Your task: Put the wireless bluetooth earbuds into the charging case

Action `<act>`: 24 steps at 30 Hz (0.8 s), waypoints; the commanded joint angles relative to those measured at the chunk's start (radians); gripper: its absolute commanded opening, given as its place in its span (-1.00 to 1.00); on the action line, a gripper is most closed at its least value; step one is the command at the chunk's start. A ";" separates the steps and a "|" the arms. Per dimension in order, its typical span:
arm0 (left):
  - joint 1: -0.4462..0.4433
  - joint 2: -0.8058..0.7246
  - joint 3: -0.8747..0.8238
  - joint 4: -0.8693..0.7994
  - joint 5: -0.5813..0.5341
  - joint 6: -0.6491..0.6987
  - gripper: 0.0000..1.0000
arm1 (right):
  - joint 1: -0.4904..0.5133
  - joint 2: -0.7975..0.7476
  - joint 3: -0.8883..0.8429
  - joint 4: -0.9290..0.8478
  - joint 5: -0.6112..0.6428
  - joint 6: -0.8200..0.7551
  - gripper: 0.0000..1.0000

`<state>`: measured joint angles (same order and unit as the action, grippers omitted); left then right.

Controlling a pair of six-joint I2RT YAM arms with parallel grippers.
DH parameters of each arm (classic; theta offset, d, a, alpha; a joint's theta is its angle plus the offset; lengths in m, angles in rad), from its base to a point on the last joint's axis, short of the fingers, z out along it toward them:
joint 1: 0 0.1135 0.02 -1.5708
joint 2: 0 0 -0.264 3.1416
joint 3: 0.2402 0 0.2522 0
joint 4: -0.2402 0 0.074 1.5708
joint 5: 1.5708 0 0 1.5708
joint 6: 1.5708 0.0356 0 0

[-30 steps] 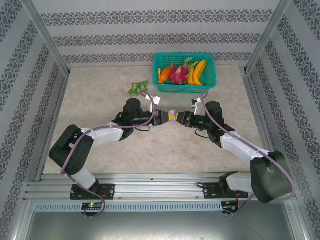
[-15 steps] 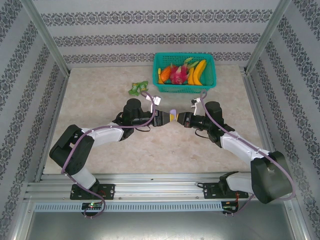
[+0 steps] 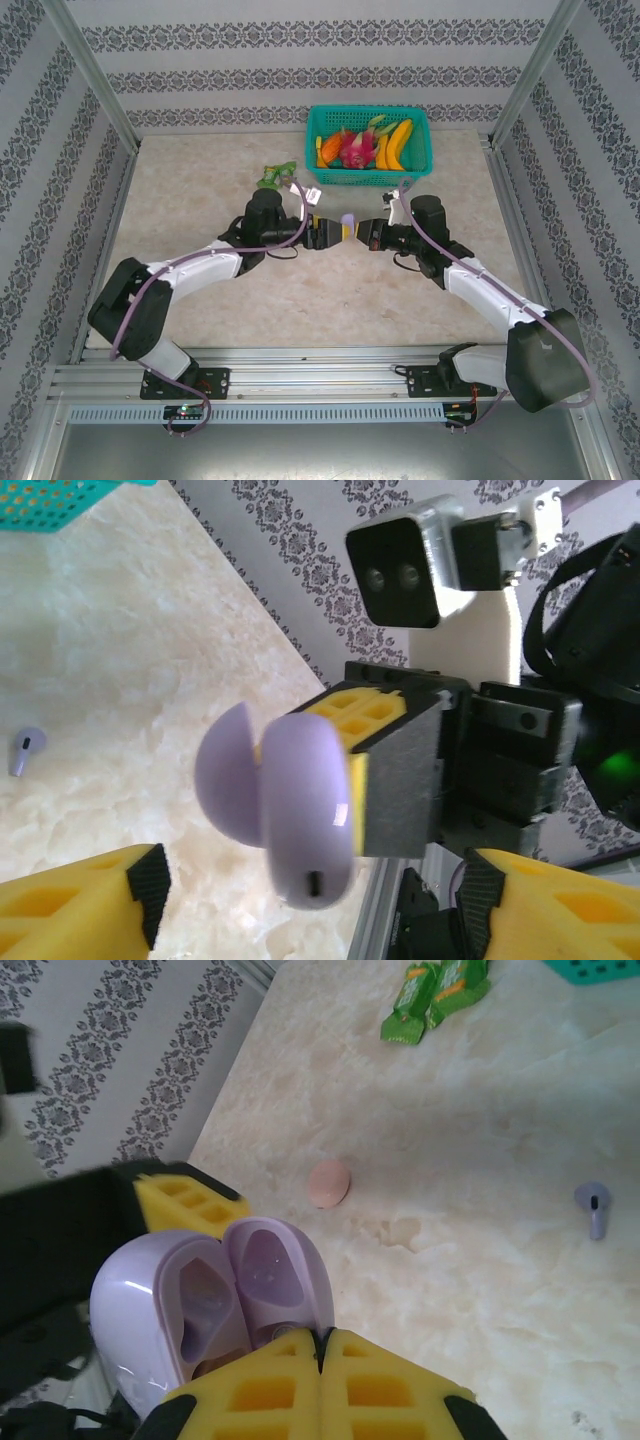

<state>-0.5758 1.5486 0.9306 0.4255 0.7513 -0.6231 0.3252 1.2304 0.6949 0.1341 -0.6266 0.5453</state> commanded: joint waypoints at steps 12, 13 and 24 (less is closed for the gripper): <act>0.152 -0.014 0.488 -0.934 0.114 0.546 0.98 | 0.063 0.052 0.230 -0.239 0.197 -0.420 -1.00; 0.155 0.007 0.529 -0.994 0.131 0.577 0.98 | 0.067 0.051 0.239 -0.245 0.200 -0.445 -1.00; 0.162 0.237 0.814 -1.412 0.227 0.823 0.82 | 0.113 0.009 0.288 -0.339 0.258 -0.600 -1.00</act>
<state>-0.4232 1.7512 1.6897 -0.8062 0.9253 0.0853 0.4240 1.2675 0.9585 -0.1741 -0.3965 0.0086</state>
